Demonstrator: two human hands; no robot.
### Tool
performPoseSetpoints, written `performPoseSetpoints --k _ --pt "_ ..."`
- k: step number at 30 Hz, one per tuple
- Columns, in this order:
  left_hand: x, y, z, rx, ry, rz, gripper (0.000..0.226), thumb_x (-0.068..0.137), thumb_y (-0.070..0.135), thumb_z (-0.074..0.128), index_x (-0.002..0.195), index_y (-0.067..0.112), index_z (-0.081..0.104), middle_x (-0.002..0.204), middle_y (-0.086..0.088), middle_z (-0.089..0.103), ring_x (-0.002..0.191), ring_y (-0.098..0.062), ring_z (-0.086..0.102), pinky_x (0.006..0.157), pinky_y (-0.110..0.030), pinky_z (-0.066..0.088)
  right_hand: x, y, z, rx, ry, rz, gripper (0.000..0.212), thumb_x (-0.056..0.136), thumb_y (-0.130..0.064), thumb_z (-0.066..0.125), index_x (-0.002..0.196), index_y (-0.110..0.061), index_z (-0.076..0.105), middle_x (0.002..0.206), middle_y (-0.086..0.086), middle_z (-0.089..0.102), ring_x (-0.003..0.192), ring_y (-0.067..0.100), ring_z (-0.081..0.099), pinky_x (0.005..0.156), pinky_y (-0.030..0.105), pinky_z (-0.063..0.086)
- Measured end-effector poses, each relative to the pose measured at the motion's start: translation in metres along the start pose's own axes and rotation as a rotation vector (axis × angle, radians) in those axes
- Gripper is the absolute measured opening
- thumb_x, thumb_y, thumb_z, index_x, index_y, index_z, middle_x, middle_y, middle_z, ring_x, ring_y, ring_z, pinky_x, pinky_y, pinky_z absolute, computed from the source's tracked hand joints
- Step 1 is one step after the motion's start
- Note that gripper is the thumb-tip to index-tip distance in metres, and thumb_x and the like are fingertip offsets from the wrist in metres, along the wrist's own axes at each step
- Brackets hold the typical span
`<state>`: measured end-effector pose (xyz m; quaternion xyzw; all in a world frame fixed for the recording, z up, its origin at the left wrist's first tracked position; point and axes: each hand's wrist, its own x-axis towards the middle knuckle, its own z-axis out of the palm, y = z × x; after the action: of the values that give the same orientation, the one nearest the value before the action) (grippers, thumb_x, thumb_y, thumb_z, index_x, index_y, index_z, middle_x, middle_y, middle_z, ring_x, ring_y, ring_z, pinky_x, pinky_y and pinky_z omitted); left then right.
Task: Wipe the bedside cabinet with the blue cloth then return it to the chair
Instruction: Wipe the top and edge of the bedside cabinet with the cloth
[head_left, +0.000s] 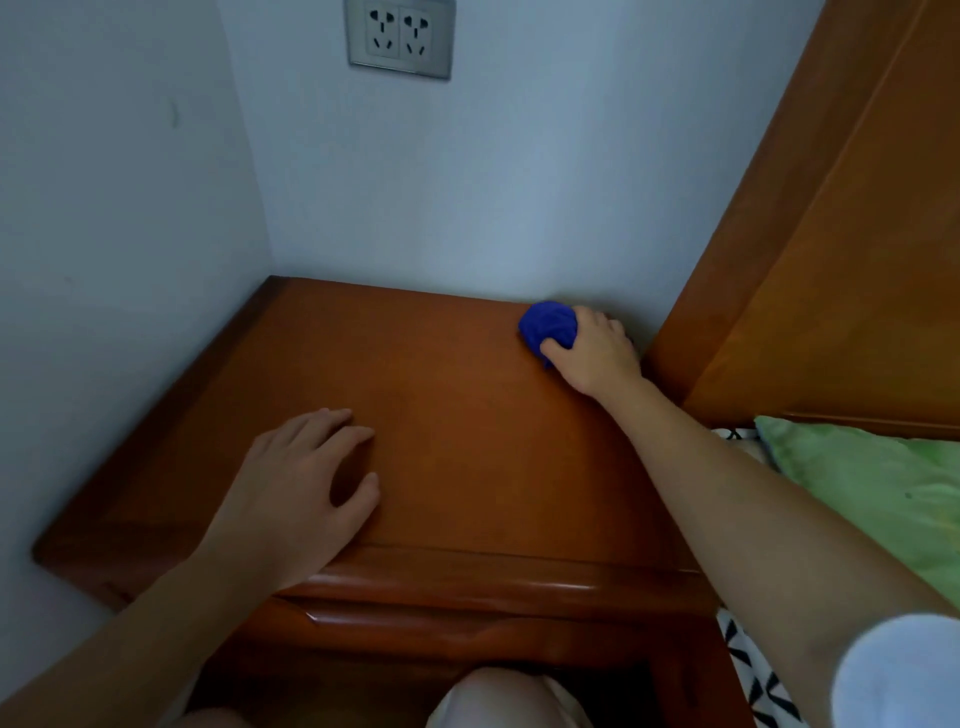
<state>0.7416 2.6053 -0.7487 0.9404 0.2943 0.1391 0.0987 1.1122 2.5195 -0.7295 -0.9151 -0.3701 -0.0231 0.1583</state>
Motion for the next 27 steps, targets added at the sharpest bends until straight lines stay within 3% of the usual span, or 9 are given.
performPoseSetpoints --k 8,15,19,23,27 --pt "0.001 -0.001 0.003 -0.012 0.021 -0.002 0.061 0.087 0.062 0.034 0.137 0.034 0.056 0.147 0.008 0.049 0.141 -0.015 0.037 0.113 -0.038 0.026 0.047 -0.001 0.006 -0.019 -0.011 0.003 0.073 0.085 -0.065 0.052 0.141 -0.018 0.049 0.142 0.009 0.054 0.129 0.036 0.048 0.101 0.045 0.045" --pt "0.0 0.001 -0.001 -0.017 0.017 -0.003 0.064 0.087 0.063 0.031 0.139 0.033 0.054 0.149 0.007 0.047 0.142 -0.014 0.035 0.114 -0.037 0.024 0.01 -0.003 0.003 0.019 -0.03 -0.039 0.069 0.085 -0.062 0.053 0.142 -0.023 0.047 0.139 0.006 0.056 0.129 0.036 0.048 0.101 0.046 0.045" --pt "-0.001 0.002 -0.001 -0.024 0.014 -0.012 0.064 0.088 0.062 0.03 0.14 0.032 0.053 0.15 0.007 0.046 0.143 -0.015 0.034 0.116 -0.04 0.025 -0.064 -0.01 -0.008 0.041 -0.077 -0.193 0.068 0.092 -0.057 0.057 0.149 -0.024 0.041 0.145 0.003 0.052 0.134 0.031 0.043 0.109 0.043 0.039" --pt "-0.001 0.001 0.001 -0.027 0.027 -0.013 0.062 0.088 0.061 0.033 0.136 0.03 0.057 0.147 0.004 0.051 0.141 -0.018 0.039 0.115 -0.045 0.031 -0.138 -0.013 -0.019 0.082 -0.168 -0.434 0.074 0.088 -0.063 0.053 0.152 -0.028 0.039 0.149 -0.009 0.048 0.138 0.015 0.04 0.116 0.038 0.035" --pt "-0.001 0.0 0.003 -0.023 0.034 -0.008 0.058 0.089 0.059 0.036 0.136 0.031 0.056 0.147 0.005 0.05 0.14 -0.017 0.039 0.114 -0.043 0.031 -0.138 -0.012 -0.024 0.133 -0.242 -0.515 0.07 0.083 -0.063 0.055 0.146 -0.035 0.043 0.143 -0.017 0.049 0.135 0.008 0.04 0.113 0.035 0.036"
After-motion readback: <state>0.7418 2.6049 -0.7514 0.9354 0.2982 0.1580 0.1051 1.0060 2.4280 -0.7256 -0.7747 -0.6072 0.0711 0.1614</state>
